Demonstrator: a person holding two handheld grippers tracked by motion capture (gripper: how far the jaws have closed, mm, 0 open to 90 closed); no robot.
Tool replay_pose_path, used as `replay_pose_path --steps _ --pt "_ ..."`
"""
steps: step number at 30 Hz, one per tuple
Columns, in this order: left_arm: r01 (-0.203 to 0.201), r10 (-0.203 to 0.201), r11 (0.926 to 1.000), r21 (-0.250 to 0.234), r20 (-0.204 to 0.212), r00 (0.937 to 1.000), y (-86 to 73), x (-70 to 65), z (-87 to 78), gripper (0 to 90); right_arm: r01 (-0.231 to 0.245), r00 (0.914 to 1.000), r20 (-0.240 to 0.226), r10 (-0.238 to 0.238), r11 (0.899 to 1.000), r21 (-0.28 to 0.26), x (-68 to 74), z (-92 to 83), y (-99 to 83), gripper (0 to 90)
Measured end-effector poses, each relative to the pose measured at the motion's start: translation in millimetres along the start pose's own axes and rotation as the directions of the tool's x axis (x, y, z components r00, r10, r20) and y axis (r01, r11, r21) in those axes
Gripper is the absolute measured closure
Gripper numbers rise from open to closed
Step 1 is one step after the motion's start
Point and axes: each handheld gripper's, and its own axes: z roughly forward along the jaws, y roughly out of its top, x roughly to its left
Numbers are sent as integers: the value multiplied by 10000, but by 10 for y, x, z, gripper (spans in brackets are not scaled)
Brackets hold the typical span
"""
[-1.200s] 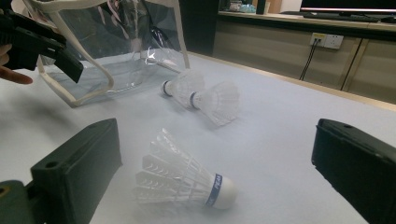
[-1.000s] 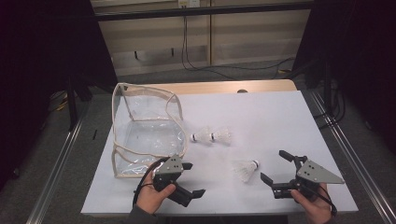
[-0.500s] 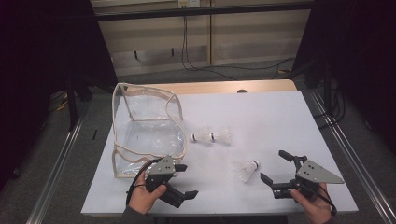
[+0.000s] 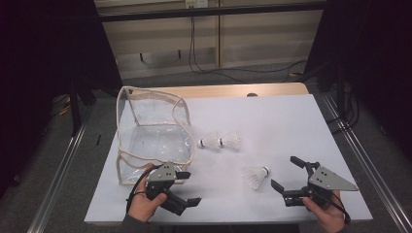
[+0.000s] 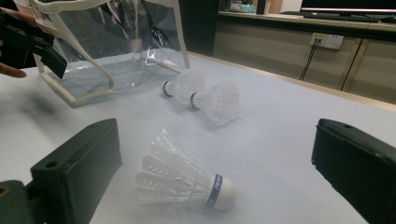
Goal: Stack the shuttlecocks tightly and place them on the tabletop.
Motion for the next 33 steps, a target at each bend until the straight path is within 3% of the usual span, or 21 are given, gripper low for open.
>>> replay_pose_path --steps 7,22,33 --pt "47 -47 10000 73 -68 10000 -31 11 -49 87 12 10000 59 -12 10000 5 -7 -1 -1 8" --pt "309 -323 9991 -304 -463 9984 -134 78 -188 29 29 10000 21 -29 10000 30 -1 9 -3 8" --pt "190 -204 9995 -235 -601 9980 -172 97 -214 29 -34 10000 84 33 10000 56 -12 10 -7 8"
